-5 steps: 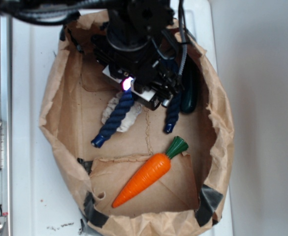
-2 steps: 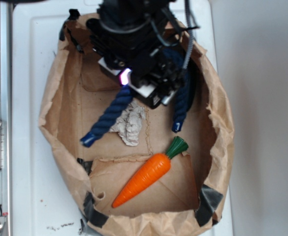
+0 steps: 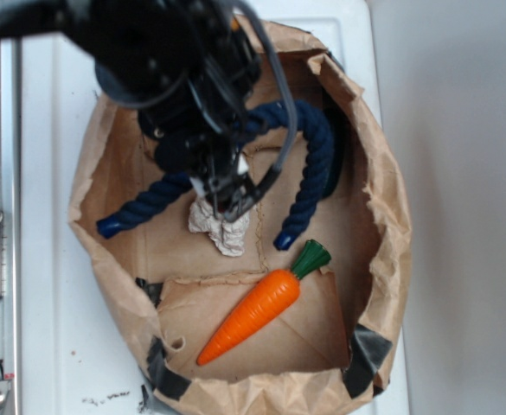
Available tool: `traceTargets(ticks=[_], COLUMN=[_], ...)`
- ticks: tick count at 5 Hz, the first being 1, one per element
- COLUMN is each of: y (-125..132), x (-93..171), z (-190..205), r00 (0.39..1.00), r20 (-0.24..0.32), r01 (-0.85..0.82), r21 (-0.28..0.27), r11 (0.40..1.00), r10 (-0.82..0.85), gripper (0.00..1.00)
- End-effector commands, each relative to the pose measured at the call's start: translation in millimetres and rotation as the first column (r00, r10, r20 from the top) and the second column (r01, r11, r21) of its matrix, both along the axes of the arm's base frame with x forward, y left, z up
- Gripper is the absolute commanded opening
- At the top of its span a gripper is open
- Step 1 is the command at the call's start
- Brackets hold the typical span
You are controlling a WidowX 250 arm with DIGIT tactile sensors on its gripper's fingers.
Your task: Grab the blue rope.
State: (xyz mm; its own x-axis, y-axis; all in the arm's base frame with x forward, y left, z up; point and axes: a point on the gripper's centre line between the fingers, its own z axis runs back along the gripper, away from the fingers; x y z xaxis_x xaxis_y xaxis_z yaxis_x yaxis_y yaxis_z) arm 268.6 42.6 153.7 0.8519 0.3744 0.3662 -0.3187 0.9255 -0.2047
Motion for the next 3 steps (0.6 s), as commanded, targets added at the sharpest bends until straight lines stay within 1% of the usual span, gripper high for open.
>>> traceTargets(ticks=[1,2,3], y=[-14,-14,-16], x=[4,-3,-11], z=[50,54,50], r00=[1.000,0.996,0.997], r20=[-0.029,-0.059,0.031], r01=[0.015,0.078,0.055], r21=[0.237,0.228,0.272], r11=[0.971,0.971,0.961], r10=[-0.009,-0.066,-0.065], gripper=[0.00,0.00,0.00])
